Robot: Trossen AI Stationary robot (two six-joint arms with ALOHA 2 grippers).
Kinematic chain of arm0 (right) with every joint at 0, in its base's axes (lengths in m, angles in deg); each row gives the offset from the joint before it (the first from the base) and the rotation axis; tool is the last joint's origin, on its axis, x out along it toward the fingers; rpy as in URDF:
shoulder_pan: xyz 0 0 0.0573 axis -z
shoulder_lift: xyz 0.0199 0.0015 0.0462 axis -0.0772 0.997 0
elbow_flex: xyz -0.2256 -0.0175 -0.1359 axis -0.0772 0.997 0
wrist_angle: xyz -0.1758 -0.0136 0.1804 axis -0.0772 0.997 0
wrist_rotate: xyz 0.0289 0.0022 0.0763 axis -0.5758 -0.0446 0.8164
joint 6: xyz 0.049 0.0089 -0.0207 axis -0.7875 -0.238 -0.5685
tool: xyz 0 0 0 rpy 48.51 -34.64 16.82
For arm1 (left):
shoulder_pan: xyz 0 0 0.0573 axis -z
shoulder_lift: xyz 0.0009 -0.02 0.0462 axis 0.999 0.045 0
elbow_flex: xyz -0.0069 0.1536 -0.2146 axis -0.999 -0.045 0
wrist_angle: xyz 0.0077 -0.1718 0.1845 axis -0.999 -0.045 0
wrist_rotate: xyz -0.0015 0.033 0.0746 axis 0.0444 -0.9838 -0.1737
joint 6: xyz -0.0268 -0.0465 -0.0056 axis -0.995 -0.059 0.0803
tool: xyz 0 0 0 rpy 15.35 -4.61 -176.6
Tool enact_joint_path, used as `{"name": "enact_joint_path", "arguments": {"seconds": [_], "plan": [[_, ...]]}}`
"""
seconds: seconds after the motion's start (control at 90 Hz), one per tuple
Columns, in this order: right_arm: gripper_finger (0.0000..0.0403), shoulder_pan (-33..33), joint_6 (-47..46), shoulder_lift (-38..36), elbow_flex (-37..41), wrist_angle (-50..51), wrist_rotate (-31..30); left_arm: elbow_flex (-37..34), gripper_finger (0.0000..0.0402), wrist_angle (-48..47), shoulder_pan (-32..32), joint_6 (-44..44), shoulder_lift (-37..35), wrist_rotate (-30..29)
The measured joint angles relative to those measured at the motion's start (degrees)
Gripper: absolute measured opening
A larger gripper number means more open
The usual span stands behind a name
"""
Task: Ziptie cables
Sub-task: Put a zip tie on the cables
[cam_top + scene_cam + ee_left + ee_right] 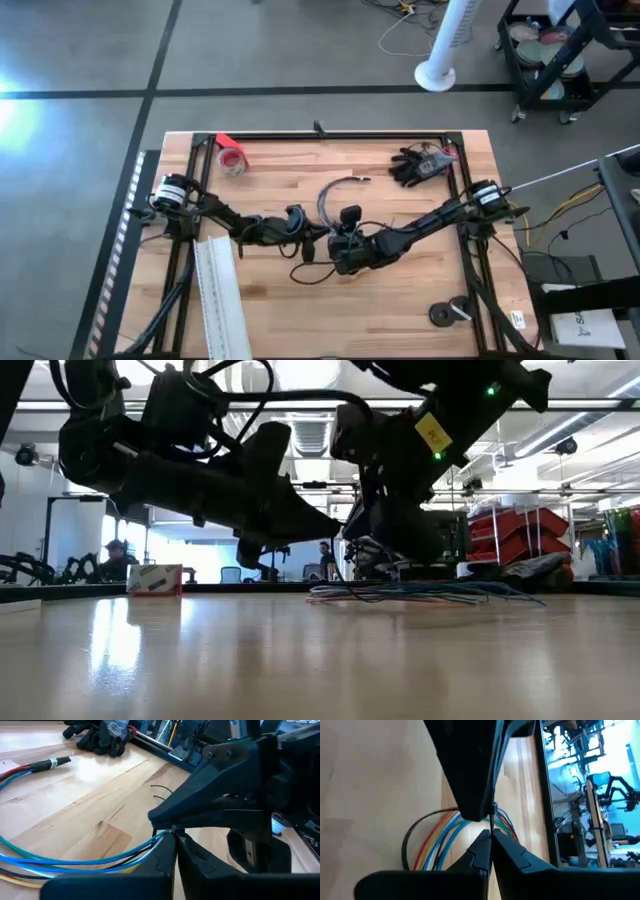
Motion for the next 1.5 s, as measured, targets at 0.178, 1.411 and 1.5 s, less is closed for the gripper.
{"name": "enact_joint_path", "arguments": {"seconds": [0.178, 1.411, 1.5], "plan": [[0.0, -0.65, 0.76, 0.0, -0.28, -0.3, 0.18, 0.0, 0.0, -0.09, 0.0, 0.0, 0.0, -0.04], [0.0084, 0.28, -6.62, -9.35, -0.33, 6.05, 31.21, 11.97, 0.0, -21.67, 7.43, 14.22, 0.0, 0.97], [0.0072, 0.28, -6.6, -9.33, -0.31, 7.07, 31.52, 11.94, 0.0, -21.42, 7.45, 14.43, 0.0, 0.9]]}}
